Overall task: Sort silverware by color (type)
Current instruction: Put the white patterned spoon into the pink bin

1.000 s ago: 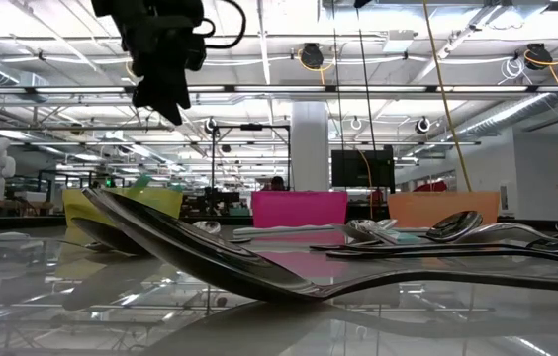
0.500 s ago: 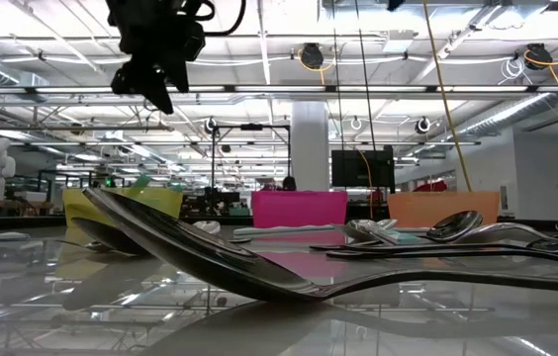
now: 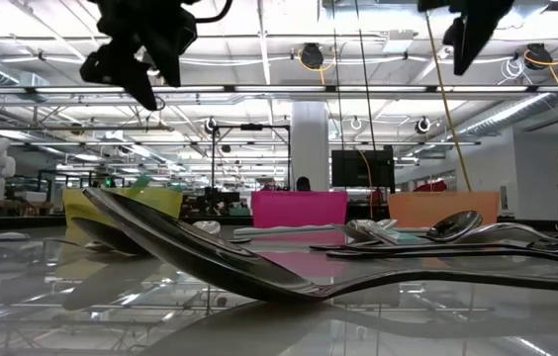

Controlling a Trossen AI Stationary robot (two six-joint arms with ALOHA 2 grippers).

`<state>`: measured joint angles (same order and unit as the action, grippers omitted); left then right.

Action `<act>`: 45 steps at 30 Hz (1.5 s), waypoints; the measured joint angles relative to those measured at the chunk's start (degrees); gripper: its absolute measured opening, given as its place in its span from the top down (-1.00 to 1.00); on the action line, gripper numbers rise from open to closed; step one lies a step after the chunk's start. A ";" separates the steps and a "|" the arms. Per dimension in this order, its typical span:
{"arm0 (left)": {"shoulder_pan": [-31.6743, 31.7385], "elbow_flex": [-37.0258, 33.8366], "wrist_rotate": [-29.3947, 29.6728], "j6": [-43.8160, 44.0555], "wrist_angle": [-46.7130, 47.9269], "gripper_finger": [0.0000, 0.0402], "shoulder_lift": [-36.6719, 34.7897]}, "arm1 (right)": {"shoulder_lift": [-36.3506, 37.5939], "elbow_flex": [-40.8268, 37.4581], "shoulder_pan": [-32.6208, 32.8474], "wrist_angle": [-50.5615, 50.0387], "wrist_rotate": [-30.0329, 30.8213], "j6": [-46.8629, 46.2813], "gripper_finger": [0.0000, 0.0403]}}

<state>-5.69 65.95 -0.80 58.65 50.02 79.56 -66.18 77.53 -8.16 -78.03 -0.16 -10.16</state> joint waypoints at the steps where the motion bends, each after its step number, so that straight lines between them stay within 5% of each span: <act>1: -0.79 0.04 -0.08 0.86 0.18 -0.09 0.25 | 0.80 -1.38 0.00 1.34 -0.48 -1.15 0.05; 8: -6.11 0.04 -1.43 8.76 3.57 -0.09 0.41 | 2.43 -4.06 0.02 9.46 -2.24 -6.69 0.05; 12: -8.08 0.03 -5.75 7.71 8.75 -0.09 0.36 | 2.43 -4.06 0.03 13.40 -3.20 -15.05 0.05; 19: -11.22 -2.72 -4.91 4.79 6.64 -0.09 0.36 | 2.43 -4.06 0.02 24.28 -2.86 -27.33 0.05; 36: -27.96 -5.77 15.94 0.63 -4.43 -0.09 2.37 | -0.99 -4.04 0.08 33.13 0.10 -43.28 0.05; 45: -32.06 -5.71 23.12 3.24 -10.89 -0.09 7.80 | -1.52 -4.01 -0.23 32.31 -1.47 -37.14 0.05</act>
<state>-37.76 60.24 22.33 61.90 39.13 87.36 -67.70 73.52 -8.39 -45.72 -1.63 -47.31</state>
